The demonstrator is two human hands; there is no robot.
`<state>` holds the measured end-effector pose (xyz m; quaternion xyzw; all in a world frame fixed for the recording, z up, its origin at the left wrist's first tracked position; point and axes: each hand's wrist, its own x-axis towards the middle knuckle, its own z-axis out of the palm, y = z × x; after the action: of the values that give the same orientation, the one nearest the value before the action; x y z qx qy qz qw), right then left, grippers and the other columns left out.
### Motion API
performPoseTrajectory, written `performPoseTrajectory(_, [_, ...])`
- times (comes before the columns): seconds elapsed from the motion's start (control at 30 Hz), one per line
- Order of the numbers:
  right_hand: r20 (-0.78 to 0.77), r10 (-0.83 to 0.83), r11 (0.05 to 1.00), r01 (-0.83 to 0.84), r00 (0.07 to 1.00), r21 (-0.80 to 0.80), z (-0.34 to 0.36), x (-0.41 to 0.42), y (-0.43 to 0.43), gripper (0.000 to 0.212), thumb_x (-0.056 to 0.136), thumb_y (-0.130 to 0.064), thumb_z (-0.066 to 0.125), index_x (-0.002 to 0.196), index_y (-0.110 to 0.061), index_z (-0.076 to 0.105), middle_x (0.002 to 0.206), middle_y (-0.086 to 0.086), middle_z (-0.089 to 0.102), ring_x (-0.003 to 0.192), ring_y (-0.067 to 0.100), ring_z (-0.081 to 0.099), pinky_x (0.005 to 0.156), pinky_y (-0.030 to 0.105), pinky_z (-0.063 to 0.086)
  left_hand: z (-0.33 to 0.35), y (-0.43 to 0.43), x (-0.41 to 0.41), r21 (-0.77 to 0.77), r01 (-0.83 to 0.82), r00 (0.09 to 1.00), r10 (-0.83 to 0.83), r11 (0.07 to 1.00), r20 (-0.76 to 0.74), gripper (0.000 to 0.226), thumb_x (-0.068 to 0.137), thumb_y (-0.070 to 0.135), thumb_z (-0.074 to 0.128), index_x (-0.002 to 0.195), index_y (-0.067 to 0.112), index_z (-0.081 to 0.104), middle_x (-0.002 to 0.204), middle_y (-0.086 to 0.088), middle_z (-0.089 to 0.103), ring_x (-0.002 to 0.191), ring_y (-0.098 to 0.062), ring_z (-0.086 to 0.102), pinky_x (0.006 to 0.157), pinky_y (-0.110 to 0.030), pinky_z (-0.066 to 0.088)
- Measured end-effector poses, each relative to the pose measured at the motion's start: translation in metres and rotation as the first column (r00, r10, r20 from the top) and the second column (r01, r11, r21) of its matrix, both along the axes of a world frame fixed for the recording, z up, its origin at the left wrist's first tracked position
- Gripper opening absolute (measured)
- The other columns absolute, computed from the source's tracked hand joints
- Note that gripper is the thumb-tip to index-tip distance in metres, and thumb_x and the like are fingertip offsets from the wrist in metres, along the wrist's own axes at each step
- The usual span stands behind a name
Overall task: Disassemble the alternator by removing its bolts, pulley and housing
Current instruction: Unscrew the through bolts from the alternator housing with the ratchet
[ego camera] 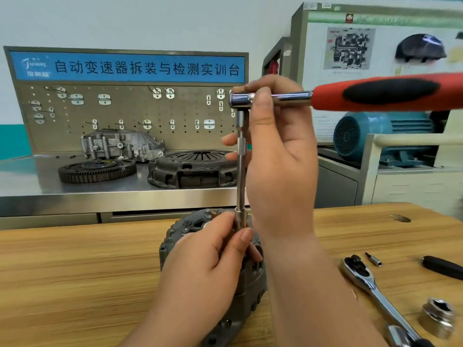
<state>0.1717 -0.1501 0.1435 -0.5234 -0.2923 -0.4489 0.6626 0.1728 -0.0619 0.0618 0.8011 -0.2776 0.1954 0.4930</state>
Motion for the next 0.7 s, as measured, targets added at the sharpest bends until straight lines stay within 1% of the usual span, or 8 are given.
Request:
performPoseTrajectory(0.17, [-0.115,0.345,0.934,-0.328,0.932,0.146,0.005,0.007,-0.004,0.017,0.1,-0.028,0.041,0.092,-0.023,0.055,0.104,0.007,0.064,0.056,0.017,0.058,0.054,0.028,0.048,0.001,0.002,-0.003,0.019,0.001,0.997,-0.003,1.0,0.078,0.035,0.081,0.064,0.029,0.094,0.045,0.056,0.079,0.015,0.066,0.075,-0.01,0.061,0.071,-0.048,0.051])
performPoseTrajectory(0.3, [-0.13,0.695,0.712,-0.654,0.707,0.256,0.009,0.01,-0.012,0.021,0.082,-0.04,0.045,0.09,-0.024,0.054,0.092,0.001,0.071,0.054,0.016,0.058,0.054,0.026,0.05,0.002,0.004,-0.003,0.042,0.001,0.997,-0.004,0.999,0.074,0.021,0.087,0.055,0.035,0.092,0.047,0.054,0.079,0.02,0.066,0.079,-0.004,0.06,0.073,-0.039,0.05])
performPoseTrajectory(0.4, [-0.162,0.753,0.656,-0.708,0.638,0.26,0.011,0.012,-0.014,0.018,0.081,-0.04,0.046,0.089,-0.025,0.054,0.089,-0.001,0.072,0.054,0.015,0.059,0.055,0.025,0.05,0.003,0.003,-0.001,0.035,-0.003,0.999,0.001,0.999,0.04,0.018,0.085,0.048,0.039,0.09,0.04,0.054,0.081,0.026,0.066,0.079,-0.002,0.06,0.074,-0.04,0.052])
performPoseTrajectory(0.5, [-0.173,0.608,0.79,-0.568,0.775,0.233,0.008,0.011,-0.009,0.015,0.092,-0.034,0.046,0.09,-0.023,0.056,0.1,0.006,0.069,0.058,0.016,0.058,0.054,0.027,0.05,0.001,0.002,0.001,0.003,-0.01,1.0,0.01,1.0,0.019,0.019,0.083,0.048,0.041,0.09,0.04,0.056,0.078,0.021,0.067,0.075,-0.004,0.061,0.072,-0.042,0.052])
performPoseTrajectory(0.53, [-0.15,0.489,0.866,-0.459,0.859,0.197,0.007,0.009,-0.008,0.014,0.096,-0.029,0.046,0.09,-0.022,0.056,0.104,0.008,0.068,0.061,0.016,0.057,0.053,0.028,0.05,0.001,0.001,0.001,-0.004,-0.006,1.0,0.006,1.0,0.013,0.019,0.083,0.047,0.041,0.091,0.04,0.057,0.08,0.022,0.068,0.076,-0.003,0.062,0.073,-0.042,0.053])
performPoseTrajectory(0.6, [-0.02,0.153,0.985,-0.151,0.988,0.082,0.004,0.006,-0.004,0.013,0.1,-0.019,0.046,0.092,-0.02,0.056,0.092,0.0,0.065,0.063,0.016,0.053,0.054,0.029,0.047,0.001,-0.001,0.001,-0.016,0.011,1.0,-0.011,1.0,0.003,0.02,0.084,0.045,0.042,0.095,0.042,0.058,0.084,0.025,0.069,0.081,-0.002,0.063,0.076,-0.042,0.052])
performPoseTrajectory(0.67, [0.149,-0.13,0.989,0.139,0.98,-0.054,0.002,0.006,-0.001,0.01,0.099,-0.01,0.046,0.094,-0.016,0.053,0.082,-0.006,0.057,0.066,0.019,0.05,0.06,0.027,0.046,0.0,-0.002,0.001,-0.039,0.02,1.0,-0.021,0.999,-0.004,0.021,0.084,0.044,0.043,0.098,0.041,0.059,0.087,0.025,0.07,0.085,-0.003,0.065,0.079,-0.045,0.053])
performPoseTrajectory(0.7, [0.182,-0.182,0.975,0.201,0.966,-0.091,0.0,0.006,0.0,0.01,0.099,-0.009,0.046,0.095,-0.015,0.052,0.082,-0.003,0.054,0.069,0.02,0.051,0.062,0.027,0.046,-0.001,-0.002,0.002,-0.047,0.021,1.0,-0.021,0.999,-0.004,0.022,0.084,0.044,0.043,0.098,0.04,0.06,0.087,0.025,0.07,0.084,-0.004,0.066,0.079,-0.047,0.053])
